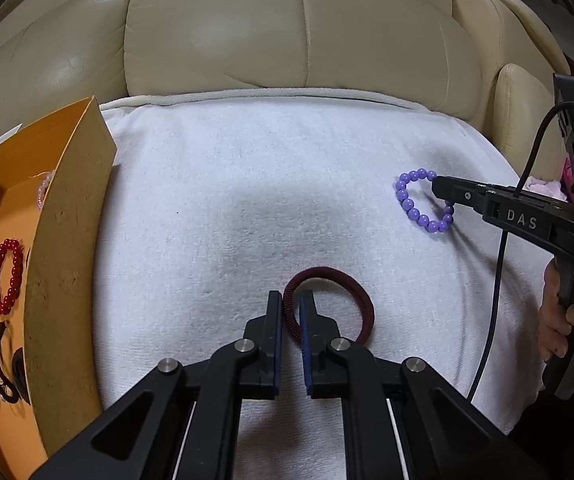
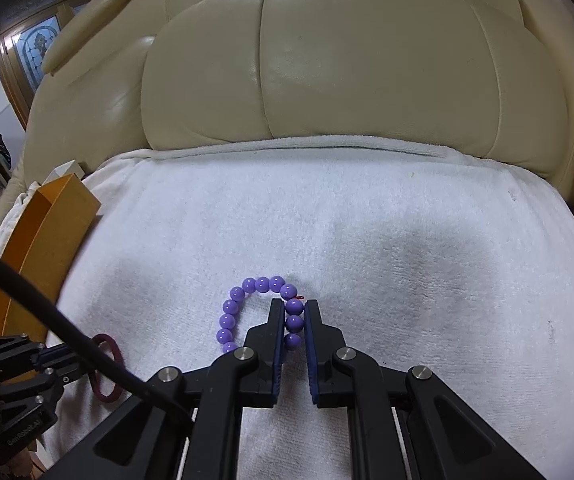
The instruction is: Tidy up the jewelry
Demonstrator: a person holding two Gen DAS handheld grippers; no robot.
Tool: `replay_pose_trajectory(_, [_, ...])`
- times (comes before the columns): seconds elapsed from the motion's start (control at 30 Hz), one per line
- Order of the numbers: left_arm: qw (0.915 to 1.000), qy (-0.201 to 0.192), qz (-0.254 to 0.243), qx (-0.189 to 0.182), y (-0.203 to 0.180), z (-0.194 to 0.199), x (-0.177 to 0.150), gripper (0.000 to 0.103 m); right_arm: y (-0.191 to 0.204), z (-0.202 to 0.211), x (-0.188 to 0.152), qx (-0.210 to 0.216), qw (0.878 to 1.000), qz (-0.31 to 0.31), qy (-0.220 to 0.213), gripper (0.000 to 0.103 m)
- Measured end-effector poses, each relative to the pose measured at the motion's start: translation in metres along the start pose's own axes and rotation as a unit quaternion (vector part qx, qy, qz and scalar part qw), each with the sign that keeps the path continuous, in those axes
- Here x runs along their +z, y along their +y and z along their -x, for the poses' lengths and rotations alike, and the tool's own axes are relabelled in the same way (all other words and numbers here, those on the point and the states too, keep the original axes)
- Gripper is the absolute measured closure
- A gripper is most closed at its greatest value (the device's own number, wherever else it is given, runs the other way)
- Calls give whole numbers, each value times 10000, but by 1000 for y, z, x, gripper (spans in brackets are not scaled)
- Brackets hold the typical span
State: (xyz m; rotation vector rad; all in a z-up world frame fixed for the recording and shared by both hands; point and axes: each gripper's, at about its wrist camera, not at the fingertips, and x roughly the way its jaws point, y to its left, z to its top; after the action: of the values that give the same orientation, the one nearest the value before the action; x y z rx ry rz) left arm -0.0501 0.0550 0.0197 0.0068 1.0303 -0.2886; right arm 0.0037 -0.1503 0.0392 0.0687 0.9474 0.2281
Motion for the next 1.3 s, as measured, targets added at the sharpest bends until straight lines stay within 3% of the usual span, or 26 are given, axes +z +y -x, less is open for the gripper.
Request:
replay_pose_trajectory(0.7, [9981,-611,25,-35,-1,41,2,97,-18,44,3,482,9975,-370,-372,92])
replay_pose_trajectory(1.07, [9939,-1082,194,50,8,83,-8,97,27,61,3,839,9947,-125,-578,92])
replay_pose_trajectory(1.3, [9865,-1492,521,429,32,124,-27,97,67,75,-1,1208,9894,-9,-807,92])
